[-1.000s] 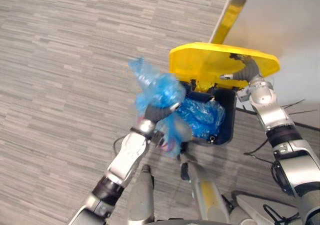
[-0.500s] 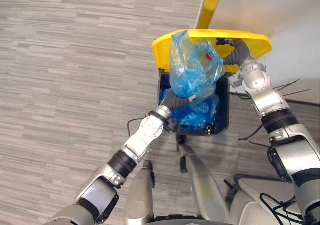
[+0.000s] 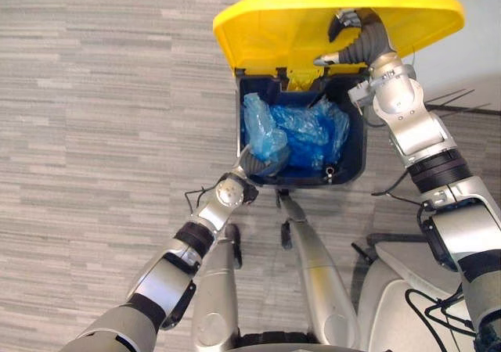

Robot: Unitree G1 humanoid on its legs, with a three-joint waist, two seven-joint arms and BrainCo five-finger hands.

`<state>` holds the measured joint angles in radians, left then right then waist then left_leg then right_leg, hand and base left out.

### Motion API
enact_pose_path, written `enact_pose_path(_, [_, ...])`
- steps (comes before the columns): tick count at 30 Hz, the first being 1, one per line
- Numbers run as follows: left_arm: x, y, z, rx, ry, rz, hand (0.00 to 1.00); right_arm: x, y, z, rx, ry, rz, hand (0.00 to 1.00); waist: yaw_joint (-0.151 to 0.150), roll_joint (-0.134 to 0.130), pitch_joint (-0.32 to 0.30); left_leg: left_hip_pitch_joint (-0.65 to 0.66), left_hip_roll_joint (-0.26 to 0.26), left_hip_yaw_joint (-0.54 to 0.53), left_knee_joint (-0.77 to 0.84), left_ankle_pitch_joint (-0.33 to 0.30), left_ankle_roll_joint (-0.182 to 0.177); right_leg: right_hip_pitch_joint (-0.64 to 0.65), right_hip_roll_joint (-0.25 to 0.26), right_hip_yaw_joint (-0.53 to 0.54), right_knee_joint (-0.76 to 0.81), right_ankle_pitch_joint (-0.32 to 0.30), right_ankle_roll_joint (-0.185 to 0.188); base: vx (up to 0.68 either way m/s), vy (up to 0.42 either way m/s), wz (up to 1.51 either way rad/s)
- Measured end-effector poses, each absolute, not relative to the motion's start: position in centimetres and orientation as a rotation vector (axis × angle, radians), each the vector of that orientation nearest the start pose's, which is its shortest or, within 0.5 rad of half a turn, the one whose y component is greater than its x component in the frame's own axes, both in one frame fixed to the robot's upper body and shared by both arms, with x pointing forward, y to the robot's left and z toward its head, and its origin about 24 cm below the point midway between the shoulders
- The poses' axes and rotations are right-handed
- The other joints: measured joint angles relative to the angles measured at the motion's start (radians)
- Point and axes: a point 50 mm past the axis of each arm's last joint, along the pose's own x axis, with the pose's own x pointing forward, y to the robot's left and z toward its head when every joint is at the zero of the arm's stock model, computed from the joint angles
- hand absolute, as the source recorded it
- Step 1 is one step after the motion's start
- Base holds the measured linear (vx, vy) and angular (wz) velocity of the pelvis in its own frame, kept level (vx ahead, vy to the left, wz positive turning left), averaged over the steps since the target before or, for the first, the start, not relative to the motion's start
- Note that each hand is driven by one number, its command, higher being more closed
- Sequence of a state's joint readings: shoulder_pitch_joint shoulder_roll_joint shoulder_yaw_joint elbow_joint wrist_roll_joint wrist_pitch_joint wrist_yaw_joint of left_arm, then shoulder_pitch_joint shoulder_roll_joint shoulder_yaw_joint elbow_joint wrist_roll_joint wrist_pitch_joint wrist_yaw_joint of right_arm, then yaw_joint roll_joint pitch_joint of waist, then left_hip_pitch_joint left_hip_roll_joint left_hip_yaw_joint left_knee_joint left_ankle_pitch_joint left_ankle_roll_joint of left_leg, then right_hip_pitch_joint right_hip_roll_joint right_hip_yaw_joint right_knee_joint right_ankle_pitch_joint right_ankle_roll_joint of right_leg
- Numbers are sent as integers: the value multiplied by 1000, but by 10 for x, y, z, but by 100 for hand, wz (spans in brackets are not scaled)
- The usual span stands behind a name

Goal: Gather rubbish on tea table into small bin, then transfer packed bag to large trash can.

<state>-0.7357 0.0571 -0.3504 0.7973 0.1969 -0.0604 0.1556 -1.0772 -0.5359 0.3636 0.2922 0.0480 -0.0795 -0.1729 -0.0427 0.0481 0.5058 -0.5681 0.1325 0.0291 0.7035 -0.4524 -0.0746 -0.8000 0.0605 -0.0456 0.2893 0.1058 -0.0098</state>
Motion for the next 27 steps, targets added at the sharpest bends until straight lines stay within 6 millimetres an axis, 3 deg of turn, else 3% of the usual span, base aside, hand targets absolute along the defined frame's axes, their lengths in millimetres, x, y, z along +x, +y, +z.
enact_pose_path(8, [358,49,67,581,-33,-284,0,348,-101,314,-541,-865,158,0,0,-1,-1,-11,4,16,13,-6,0,-27,-10,-2,46,-22,3,27,6,2])
enact_pose_path(15, [358,48,78,578,-86,-283,0,350,-98,300,-570,-832,180,0,-6,-6,-3,25,-2,31,11,-8,3,-16,-25,-4,87,-49,16,34,3,1])
enact_pose_path(21, [344,67,66,485,-75,-247,0,355,-118,256,-582,-695,159,0,-10,-19,-11,132,-10,29,-48,4,-10,58,-55,-24,130,-94,14,49,-1,19])
enact_pose_path(24, [327,94,47,368,-22,-185,0,355,-153,227,-576,-583,86,0,-1,-20,-12,224,-28,-1,-120,38,-15,140,-78,-44,126,-111,9,100,-17,36])
enact_pose_path(26, [312,121,30,277,34,-112,0,352,-177,199,-569,-474,31,0,1,-20,-22,293,-34,-16,-169,52,-16,201,-91,-63,117,-122,16,48,-7,33])
enact_pose_path(27, [300,143,15,247,89,-58,0,346,-193,177,-562,-400,-1,0,1,-21,-56,308,-39,-28,-184,60,-17,224,-96,-73,102,-122,16,31,23,29])
